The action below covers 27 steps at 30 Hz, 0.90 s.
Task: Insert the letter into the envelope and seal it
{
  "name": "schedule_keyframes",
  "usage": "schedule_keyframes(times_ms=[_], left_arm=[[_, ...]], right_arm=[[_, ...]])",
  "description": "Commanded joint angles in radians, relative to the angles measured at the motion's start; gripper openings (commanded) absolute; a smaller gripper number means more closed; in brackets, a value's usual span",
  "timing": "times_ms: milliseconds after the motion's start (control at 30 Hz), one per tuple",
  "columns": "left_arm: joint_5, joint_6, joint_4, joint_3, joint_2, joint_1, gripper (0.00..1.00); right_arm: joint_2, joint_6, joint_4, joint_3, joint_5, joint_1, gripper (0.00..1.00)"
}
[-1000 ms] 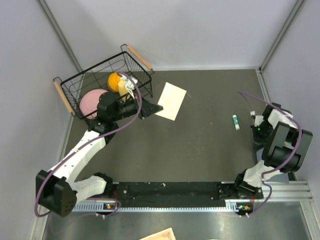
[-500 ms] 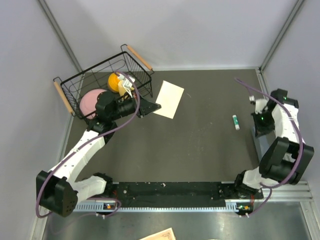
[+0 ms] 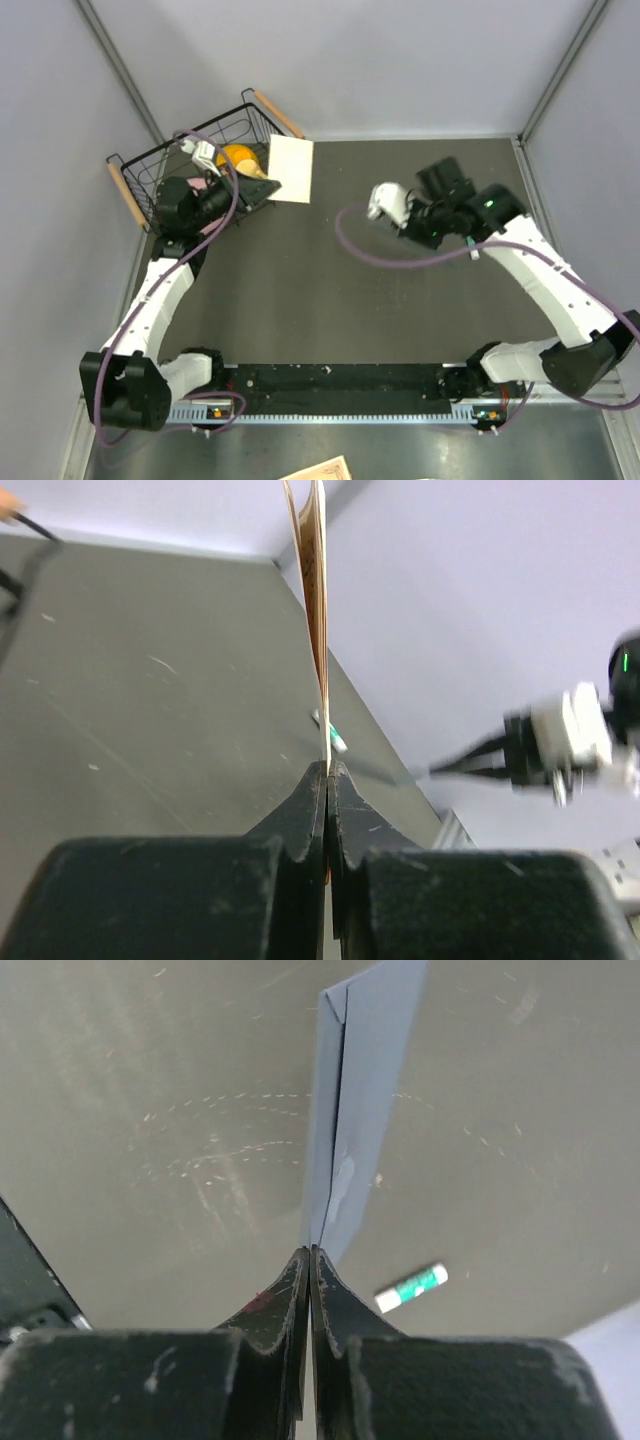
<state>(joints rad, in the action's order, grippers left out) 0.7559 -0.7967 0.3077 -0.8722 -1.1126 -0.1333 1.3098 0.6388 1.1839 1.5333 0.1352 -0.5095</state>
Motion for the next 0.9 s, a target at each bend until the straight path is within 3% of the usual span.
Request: schedule_keyframes(times_ms=[0,100,267,367,400,433,467,533,600,633,700,867], left_arm=[[-0.041,-0.019,0.042,-0.048,0.011,0.113,0.00],[-0.041,0.034,-0.039,-0.062,0.016,0.159,0.00],[0.000,0.071,-0.087,-0.024,0.042,0.167,0.00],[0.025,0.070,-0.081,-0.002,0.054,0.167,0.00],[0.034,0.070,-0.078,0.004,0.056,0.166,0.00],[0.042,0.067,-0.078,0.009,0.056,0.166,0.00],[0.054,0.068,-0.073,0.019,0.059,0.166,0.00],[0.063,0.073,-0.062,0.027,0.059,0.162,0.00],[0.069,0.073,-0.038,0.036,0.062,0.159,0.00],[0.068,0.067,-0.035,0.038,0.062,0.161,0.00],[0.078,0.062,-0.027,0.035,0.059,0.159,0.00],[0.059,0.064,-0.003,0.039,0.051,0.159,0.00]], right_arm=[[-0.075,0.283,-0.213,-0.204,-0.043,-0.182,0.00],[-0.153,0.540,-0.442,-0.425,-0.030,-0.245,0.00],[-0.296,1.050,-0.697,-0.807,0.069,-0.235,0.00],[-0.400,1.198,-0.759,-0.952,0.168,-0.193,0.00],[-0.421,1.202,-0.773,-0.976,0.176,-0.190,0.06],[-0.458,1.153,-0.800,-1.005,0.173,-0.187,0.46],[-0.478,1.107,-0.800,-1.007,0.155,-0.185,0.71],[-0.509,0.894,-0.797,-0.984,0.063,-0.187,0.99],[-0.524,0.746,-0.663,-0.881,-0.014,-0.184,0.99],[-0.520,0.555,-0.615,-0.837,-0.075,-0.172,0.99],[-0.492,0.396,-0.443,-0.703,-0.089,-0.141,0.99],[-0.362,-0.184,-0.322,-0.463,-0.180,-0.074,0.98]])
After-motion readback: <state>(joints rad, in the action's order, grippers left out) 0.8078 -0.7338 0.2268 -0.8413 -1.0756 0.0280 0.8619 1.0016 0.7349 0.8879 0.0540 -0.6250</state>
